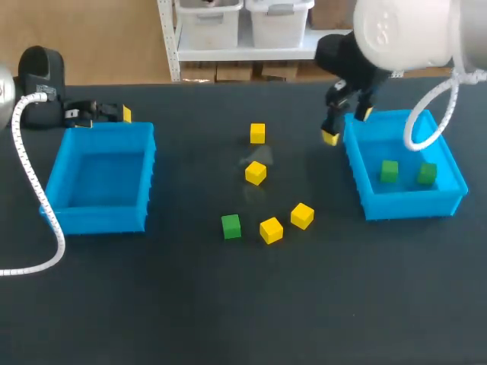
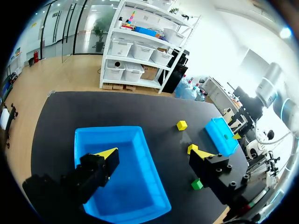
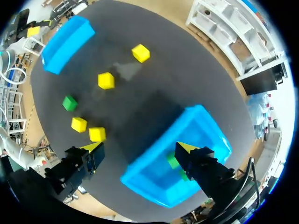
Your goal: Put the green cubes in the right bin and the yellow cubes in the left bin.
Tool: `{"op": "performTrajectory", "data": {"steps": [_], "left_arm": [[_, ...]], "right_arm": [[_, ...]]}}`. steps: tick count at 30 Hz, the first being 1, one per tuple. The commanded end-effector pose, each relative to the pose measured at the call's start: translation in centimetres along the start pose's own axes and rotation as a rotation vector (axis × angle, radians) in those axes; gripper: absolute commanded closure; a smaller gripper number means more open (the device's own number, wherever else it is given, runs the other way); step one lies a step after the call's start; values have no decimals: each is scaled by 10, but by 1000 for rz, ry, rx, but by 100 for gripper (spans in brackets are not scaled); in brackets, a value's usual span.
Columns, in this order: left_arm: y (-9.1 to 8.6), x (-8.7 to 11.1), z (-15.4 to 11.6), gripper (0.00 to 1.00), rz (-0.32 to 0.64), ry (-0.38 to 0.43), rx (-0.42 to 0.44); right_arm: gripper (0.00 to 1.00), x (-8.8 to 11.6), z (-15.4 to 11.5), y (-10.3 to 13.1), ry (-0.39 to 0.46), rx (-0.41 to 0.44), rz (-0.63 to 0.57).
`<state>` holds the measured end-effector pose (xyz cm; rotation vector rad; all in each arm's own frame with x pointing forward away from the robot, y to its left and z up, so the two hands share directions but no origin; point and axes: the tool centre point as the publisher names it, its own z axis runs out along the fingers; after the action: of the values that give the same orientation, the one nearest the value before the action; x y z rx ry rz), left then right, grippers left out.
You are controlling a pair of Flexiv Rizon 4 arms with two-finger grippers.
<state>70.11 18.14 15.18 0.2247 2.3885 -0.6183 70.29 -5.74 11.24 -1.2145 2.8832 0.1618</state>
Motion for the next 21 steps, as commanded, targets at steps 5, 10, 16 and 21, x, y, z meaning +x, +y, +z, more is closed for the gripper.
{"op": "performTrajectory", "data": {"steps": [5, 10, 16, 21], "left_arm": [[2, 1, 0, 0, 2, -5, 8], [2, 1, 0, 0, 2, -5, 8], [2, 1, 0, 0, 2, -5, 8], [2, 1, 0, 0, 2, -5, 8]], "right_arm": [[0, -17, 18, 46, -161, 28, -19], [0, -27, 31, 71, -111, 29, -66], [0, -39, 43, 92, -66, 17, -158], [0, -47, 45, 98, -40, 31, -283]]}}
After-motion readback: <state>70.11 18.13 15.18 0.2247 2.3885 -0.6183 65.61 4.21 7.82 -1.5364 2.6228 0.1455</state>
